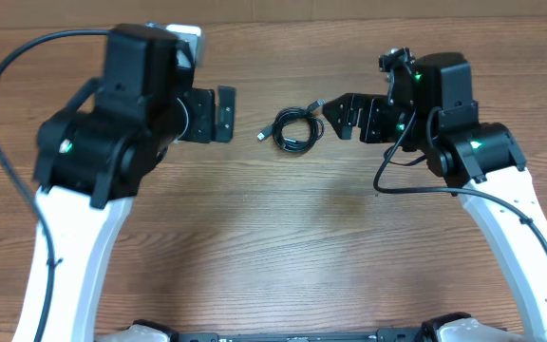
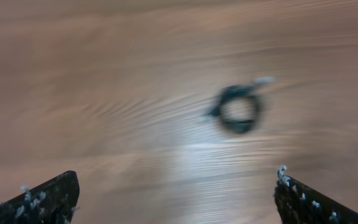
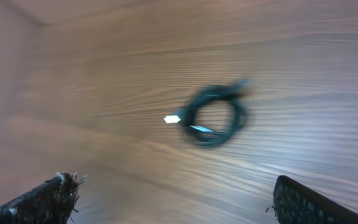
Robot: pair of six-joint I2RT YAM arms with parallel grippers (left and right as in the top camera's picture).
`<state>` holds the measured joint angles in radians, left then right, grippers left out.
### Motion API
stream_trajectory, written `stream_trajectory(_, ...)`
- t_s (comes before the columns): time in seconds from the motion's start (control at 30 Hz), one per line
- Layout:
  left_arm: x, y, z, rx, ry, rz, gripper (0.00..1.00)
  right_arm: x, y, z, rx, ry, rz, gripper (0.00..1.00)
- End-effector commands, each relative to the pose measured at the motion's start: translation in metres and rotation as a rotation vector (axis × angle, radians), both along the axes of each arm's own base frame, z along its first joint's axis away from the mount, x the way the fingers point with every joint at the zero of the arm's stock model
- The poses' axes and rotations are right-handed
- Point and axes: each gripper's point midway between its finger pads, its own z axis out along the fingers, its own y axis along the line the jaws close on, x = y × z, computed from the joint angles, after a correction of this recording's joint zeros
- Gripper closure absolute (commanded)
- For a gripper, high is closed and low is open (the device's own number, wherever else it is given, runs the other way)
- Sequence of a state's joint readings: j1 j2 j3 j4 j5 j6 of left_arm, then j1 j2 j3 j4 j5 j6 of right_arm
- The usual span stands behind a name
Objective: Untangle cables
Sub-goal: 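Raise both arms and move the right gripper down onto the black cable coil, then close the right gripper on the cable coil and lift it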
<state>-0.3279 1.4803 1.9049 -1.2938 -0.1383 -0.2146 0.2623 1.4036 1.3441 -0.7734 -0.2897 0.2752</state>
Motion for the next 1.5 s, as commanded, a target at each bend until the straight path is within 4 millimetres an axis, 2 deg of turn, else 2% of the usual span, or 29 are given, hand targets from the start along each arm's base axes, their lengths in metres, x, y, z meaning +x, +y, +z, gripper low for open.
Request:
stream_trajectory(0.0, 0.018, 0.036, -0.011, 0.142, -0.004, 0.233, 0.00, 0.017, -0.027, -0.003, -0.146, -0.039, -0.134, 0.00)
stream_trajectory(0.07, 0.028, 0.031, -0.029, 0.156, 0.046, 0.223, 0.00, 0.018, -0.024, -0.008, -0.134, -0.028, -0.122, 0.00)
stream_trajectory(0.2, 0.041, 0.017, -0.062, 0.153, 0.141, 0.186, 0.00, 0.018, 0.001, -0.014, -0.036, -0.008, -0.027, 0.00)
stream_trajectory(0.27, 0.044, 0.016, -0.075, 0.172, 0.179, 0.178, 0.00, 0.024, 0.003, -0.024, -0.041, 0.010, -0.025, 0.00)
stream_trajectory(0.33, 0.045, 0.014, -0.079, 0.171, 0.192, 0.173, 0.00, 0.031, 0.006, -0.040, -0.048, 0.036, -0.019, 0.00)
stream_trajectory(0.43, 0.042, 0.014, -0.072, 0.175, 0.184, 0.158, 0.00, 0.044, 0.011, -0.072, -0.059, 0.094, -0.012, 0.00)
stream_trajectory(0.6, 0.024, 0.021, -0.041, 0.167, 0.161, 0.159, 0.00, 0.059, 0.027, -0.133, -0.035, 0.201, 0.034, 0.00)
stream_trajectory(0.7, 0.012, 0.025, -0.020, 0.160, 0.143, 0.157, 0.00, 0.062, 0.030, -0.162, -0.051, 0.249, 0.038, 0.00)
stream_trajectory(0.83, -0.001, 0.030, -0.005, 0.155, 0.130, 0.157, 0.00, 0.058, 0.037, -0.188, -0.089, 0.278, 0.088, 0.00)
stream_trajectory(1.0, -0.009, 0.032, 0.001, 0.152, 0.125, 0.158, 0.00, 0.055, 0.038, -0.213, -0.175, 0.284, 0.132, 0.00)
stream_trajectory(1.07, -0.010, 0.033, 0.001, 0.152, 0.126, 0.157, 0.00, 0.055, 0.042, -0.219, -0.205, 0.258, 0.193, 0.00)
stream_trajectory(1.13, -0.011, 0.033, 0.000, 0.154, 0.132, 0.157, 0.00, 0.054, 0.048, -0.221, -0.275, 0.181, 0.327, 0.01)
stream_trajectory(1.27, -0.017, 0.035, -0.003, 0.164, 0.160, 0.154, 0.00, 0.064, 0.051, -0.217, -0.388, 0.029, 0.493, 0.01)
stream_trajectory(1.33, -0.022, 0.036, -0.006, 0.174, 0.181, 0.153, 0.00, 0.078, 0.043, -0.214, -0.438, -0.015, 0.449, 0.01)
stream_trajectory(1.37, -0.026, 0.038, -0.008, 0.181, 0.198, 0.152, 0.00, 0.088, 0.039, -0.210, -0.453, -0.050, 0.427, 0.05)
stream_trajectory(1.47, -0.031, 0.039, -0.010, 0.190, 0.220, 0.150, 0.00, 0.100, 0.035, -0.204, -0.456, -0.102, 0.409, 0.09)
